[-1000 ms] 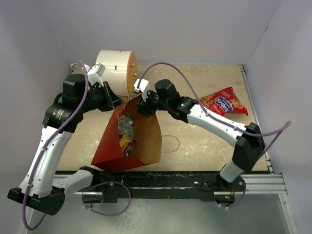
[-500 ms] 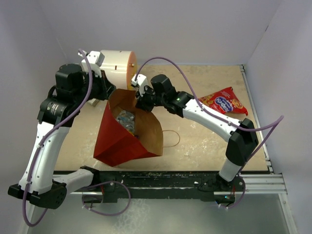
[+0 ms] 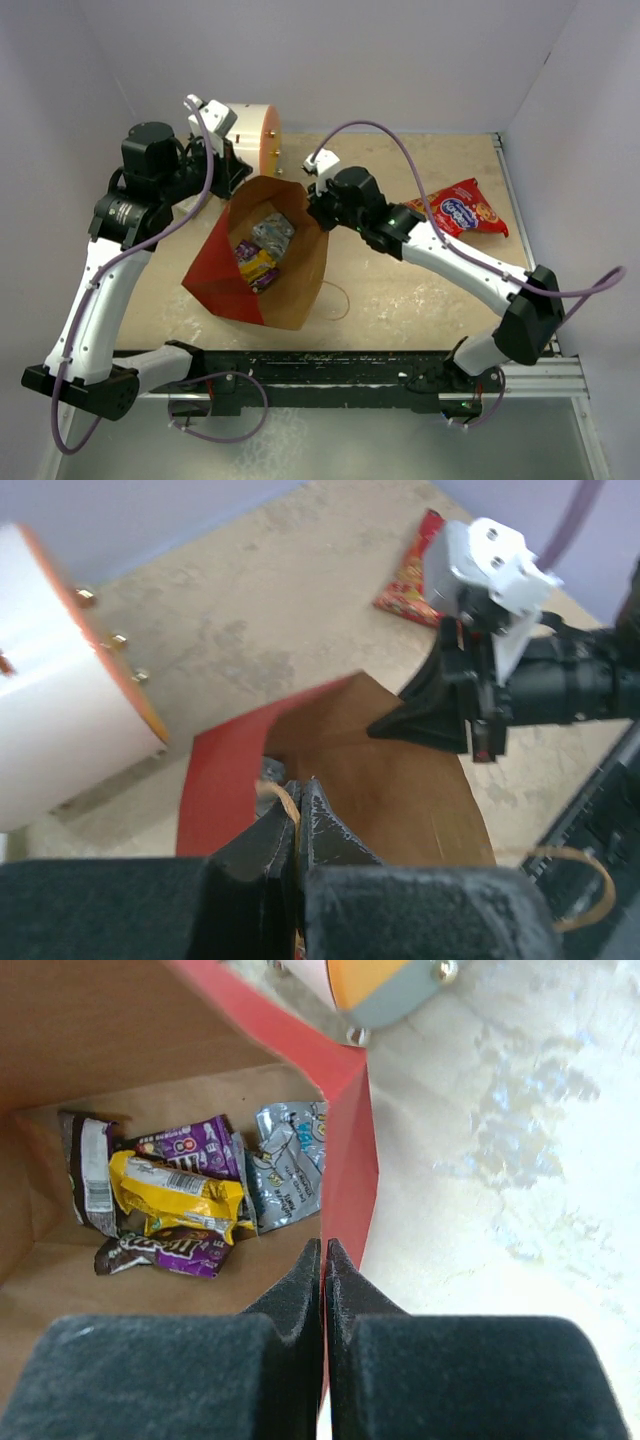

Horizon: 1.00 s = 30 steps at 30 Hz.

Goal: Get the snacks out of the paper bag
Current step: Adjust the paper bag at the center of the board.

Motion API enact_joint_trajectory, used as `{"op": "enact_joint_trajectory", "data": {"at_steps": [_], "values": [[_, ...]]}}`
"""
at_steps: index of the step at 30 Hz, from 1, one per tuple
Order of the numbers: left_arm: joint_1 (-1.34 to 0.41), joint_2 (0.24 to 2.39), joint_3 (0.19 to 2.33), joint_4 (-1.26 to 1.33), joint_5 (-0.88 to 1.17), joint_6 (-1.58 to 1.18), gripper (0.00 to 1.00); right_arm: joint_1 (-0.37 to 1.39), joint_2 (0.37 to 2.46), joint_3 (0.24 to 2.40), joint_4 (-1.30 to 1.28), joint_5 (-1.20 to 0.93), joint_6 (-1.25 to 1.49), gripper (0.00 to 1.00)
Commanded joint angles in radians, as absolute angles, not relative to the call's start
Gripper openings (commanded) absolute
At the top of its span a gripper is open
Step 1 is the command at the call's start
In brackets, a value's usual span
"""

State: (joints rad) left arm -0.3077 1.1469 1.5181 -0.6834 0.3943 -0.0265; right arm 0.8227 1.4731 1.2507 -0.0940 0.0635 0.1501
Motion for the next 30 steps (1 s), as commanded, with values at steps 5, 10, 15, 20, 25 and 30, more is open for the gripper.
{"op": "enact_joint_trajectory", "data": {"at_steps": [5,10,15,20,25,30], "values": [[-0.303,1.031,1.333,-0.641,0.692,-0.322,0.00,0.822,1.398,1.115,0.009,0.062,0.277,0.01],[-0.303,0.958,1.255,-0.586,0.715,-0.480,0.00,0.822,1.310,1.107,-0.065,0.058,0.275,0.11],[-0.303,0.957,1.254,-0.577,0.721,-0.540,0.00,0.821,1.216,1.112,-0.181,0.072,0.148,0.61],[-0.304,0.965,1.253,-0.590,0.732,-0.555,0.00,0.843,1.103,1.027,-0.153,-0.149,-0.097,0.72],[-0.302,0.972,1.246,-0.599,0.743,-0.543,0.00,1.000,1.003,0.920,-0.039,-0.237,-0.316,0.76],[-0.303,0.985,1.252,-0.605,0.756,-0.513,0.00,1.083,1.092,0.908,-0.066,-0.465,-0.598,0.70]]}}
